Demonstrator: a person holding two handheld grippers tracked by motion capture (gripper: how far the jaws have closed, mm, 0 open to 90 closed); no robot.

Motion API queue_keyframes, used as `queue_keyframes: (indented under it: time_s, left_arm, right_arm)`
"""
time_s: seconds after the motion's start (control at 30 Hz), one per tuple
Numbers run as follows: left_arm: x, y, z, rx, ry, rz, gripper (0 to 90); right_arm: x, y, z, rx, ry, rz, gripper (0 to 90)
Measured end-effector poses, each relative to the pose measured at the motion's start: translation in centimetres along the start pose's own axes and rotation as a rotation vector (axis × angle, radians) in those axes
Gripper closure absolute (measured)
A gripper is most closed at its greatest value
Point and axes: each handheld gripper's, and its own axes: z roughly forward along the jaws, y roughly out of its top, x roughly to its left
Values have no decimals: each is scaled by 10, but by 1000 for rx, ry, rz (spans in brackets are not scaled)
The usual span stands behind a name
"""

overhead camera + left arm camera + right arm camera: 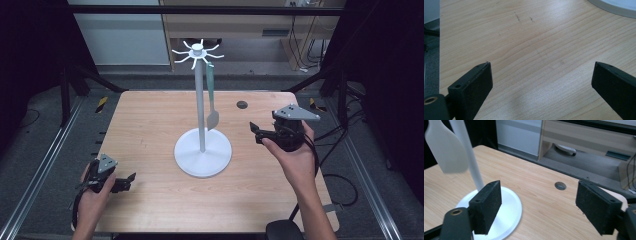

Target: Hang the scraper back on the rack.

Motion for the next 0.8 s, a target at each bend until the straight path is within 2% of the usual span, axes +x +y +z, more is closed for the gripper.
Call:
queue_keyframes:
  time_s: [0.3,0.43,0.6,0.7,0.8]
  left_arm:
    - [0,0,-1,-2,-1,2,31]
    - [0,1,-3,-34,10,-9,31]
    - [2,0,-4,-19,18,-7,30]
    - [2,0,-4,-25,21,-10,30]
    - [2,0,-3,-20,19,-7,31]
  right_arm:
    - [-6,-29,5,26,-35,17,154]
    - [-9,-43,11,41,-57,40,137]
    - [-9,-56,16,54,-46,59,115]
    - [-9,-63,20,75,-38,78,62]
    - [-10,-70,23,75,-48,94,61]
